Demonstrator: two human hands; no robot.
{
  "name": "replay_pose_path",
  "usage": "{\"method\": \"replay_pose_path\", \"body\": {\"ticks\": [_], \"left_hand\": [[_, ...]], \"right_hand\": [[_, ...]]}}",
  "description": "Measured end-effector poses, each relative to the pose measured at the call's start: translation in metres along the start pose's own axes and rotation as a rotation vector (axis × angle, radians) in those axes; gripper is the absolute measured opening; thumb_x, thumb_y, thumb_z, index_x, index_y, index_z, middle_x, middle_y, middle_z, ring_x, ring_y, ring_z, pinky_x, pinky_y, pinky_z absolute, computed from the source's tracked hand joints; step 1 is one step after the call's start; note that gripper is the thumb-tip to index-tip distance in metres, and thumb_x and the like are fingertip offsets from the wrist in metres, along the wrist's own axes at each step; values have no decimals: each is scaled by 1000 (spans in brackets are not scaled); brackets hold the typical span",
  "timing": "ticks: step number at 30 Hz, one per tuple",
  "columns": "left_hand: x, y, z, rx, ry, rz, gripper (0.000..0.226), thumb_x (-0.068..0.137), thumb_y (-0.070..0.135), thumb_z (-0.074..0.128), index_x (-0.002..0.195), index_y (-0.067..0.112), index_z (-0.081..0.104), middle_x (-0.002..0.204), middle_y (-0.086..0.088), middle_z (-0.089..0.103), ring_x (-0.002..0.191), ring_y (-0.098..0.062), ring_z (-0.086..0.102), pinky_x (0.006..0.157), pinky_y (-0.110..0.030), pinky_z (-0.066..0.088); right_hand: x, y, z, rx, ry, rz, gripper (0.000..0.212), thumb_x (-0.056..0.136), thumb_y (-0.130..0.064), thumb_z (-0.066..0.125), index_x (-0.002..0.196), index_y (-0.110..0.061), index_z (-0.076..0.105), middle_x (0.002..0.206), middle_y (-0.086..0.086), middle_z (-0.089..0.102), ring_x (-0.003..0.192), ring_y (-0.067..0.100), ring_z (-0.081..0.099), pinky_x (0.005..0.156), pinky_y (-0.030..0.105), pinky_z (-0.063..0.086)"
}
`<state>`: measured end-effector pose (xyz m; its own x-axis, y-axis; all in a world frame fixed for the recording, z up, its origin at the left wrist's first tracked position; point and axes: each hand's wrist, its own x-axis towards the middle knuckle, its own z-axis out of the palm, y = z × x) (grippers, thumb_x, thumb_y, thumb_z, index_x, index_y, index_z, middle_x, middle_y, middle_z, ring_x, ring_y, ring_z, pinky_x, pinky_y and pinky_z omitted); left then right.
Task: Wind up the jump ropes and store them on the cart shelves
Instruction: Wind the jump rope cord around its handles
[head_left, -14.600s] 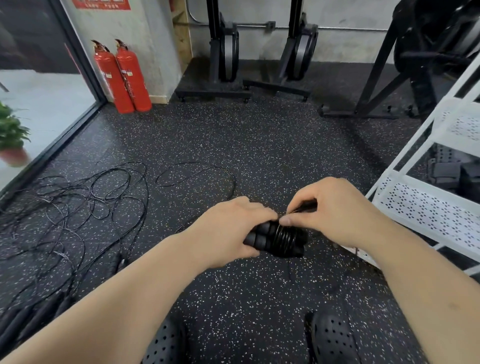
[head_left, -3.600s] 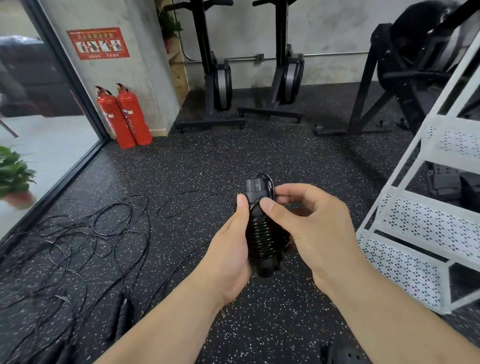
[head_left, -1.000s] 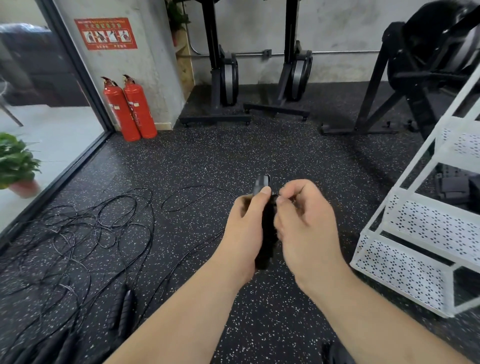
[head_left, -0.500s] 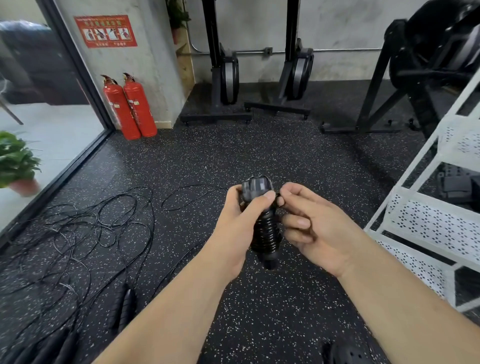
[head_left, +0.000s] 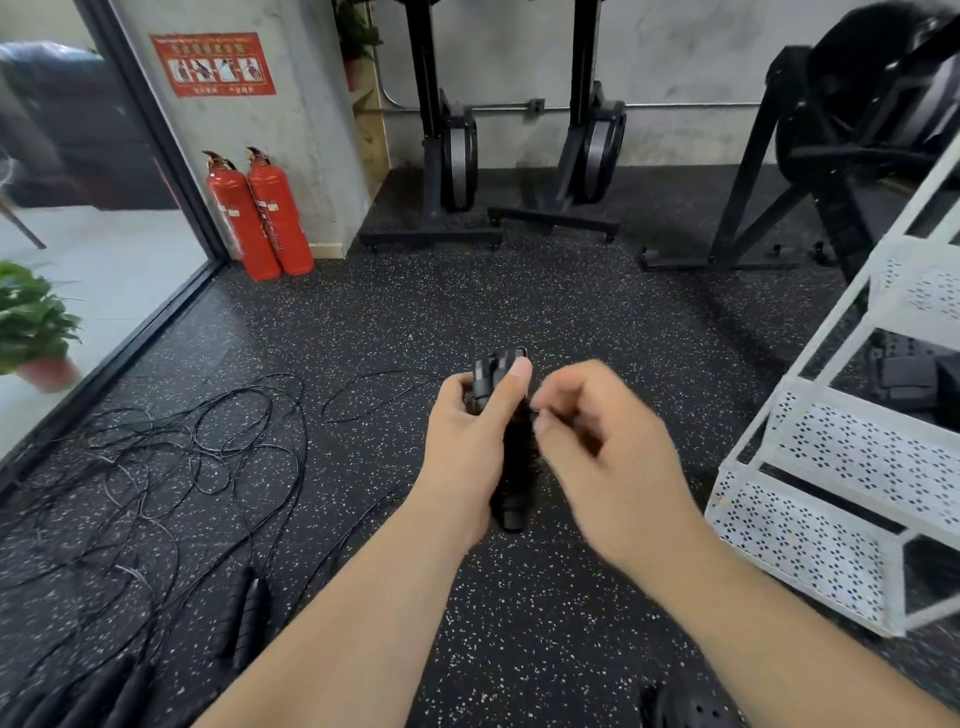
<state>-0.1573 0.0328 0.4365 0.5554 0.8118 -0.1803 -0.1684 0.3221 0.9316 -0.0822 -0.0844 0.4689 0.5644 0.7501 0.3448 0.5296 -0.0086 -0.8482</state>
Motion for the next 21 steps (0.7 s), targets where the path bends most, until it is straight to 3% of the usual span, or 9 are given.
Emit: {"method": "replay_pose_path", "body": {"ticks": [3, 6, 8, 9, 12, 14, 16, 19, 21], "left_hand": [[-9, 2, 9, 33, -98, 3, 40, 91, 45, 82, 114, 15, 70, 91, -5, 74, 79, -22, 68, 69, -39, 59], [-15, 0, 17, 53, -171, -51, 44, 98, 54, 69, 120, 16, 72, 106, -9, 80, 88, -22, 74, 80, -39, 63], [-14, -3, 19, 111, -122, -66, 42, 100, 58, 65, 118, 21, 71, 107, -8, 80, 90, -20, 75, 82, -40, 65], [-11, -6, 20, 148, -82, -52, 42, 98, 61, 66, 114, 22, 71, 106, -6, 80, 91, -20, 75, 84, -43, 65], [-3, -12, 20, 168, 7, -11, 42, 95, 61, 72, 102, 20, 71, 96, -4, 77, 87, -19, 72, 89, -48, 63], [0, -13, 21, 155, 33, -5, 41, 94, 60, 74, 99, 20, 71, 93, -4, 77, 86, -21, 73, 85, -46, 63], [3, -13, 24, 178, 41, 26, 41, 93, 64, 72, 99, 24, 70, 100, -6, 78, 94, -25, 75, 90, -49, 62], [2, -14, 35, 189, -7, 89, 34, 102, 58, 62, 107, 25, 64, 108, -2, 74, 98, -18, 71, 90, -39, 58], [-3, -17, 45, 174, -66, 64, 30, 107, 57, 52, 114, 28, 60, 113, 4, 73, 106, -14, 69, 89, -34, 55]], "right_hand": [[17, 16, -13, 635, 99, 386, 19, 98, -3, 62, 96, -22, 65, 72, 0, 56, 61, 13, 45, 58, 32, 39], [26, 26, -15, 909, 100, 599, 16, 98, -10, 60, 101, -25, 67, 66, -6, 49, 60, 12, 41, 55, 29, 32], [25, 24, -12, 869, 150, 584, 16, 97, -11, 62, 98, -26, 69, 65, -8, 48, 60, 12, 40, 54, 29, 31], [19, 20, -10, 726, 187, 494, 18, 98, -9, 63, 97, -25, 69, 67, -8, 51, 62, 12, 43, 56, 29, 34], [-5, 7, 4, -39, 150, 71, 26, 99, -10, 65, 98, -36, 63, 82, -13, 62, 80, 7, 60, 71, 25, 44], [-11, 6, 8, -218, 113, -6, 28, 100, -14, 65, 102, -42, 60, 90, -14, 63, 90, 6, 61, 75, 21, 45], [-5, 13, 2, -62, 175, 109, 26, 101, -16, 66, 107, -41, 61, 93, -14, 67, 90, 5, 64, 79, 21, 48], [10, 28, -10, 375, 320, 378, 20, 102, -18, 69, 115, -33, 66, 102, -12, 71, 94, 4, 67, 87, 29, 51], [15, 36, -16, 434, 317, 450, 15, 105, -22, 65, 116, -32, 69, 109, -11, 72, 97, 3, 67, 83, 23, 47]]}}
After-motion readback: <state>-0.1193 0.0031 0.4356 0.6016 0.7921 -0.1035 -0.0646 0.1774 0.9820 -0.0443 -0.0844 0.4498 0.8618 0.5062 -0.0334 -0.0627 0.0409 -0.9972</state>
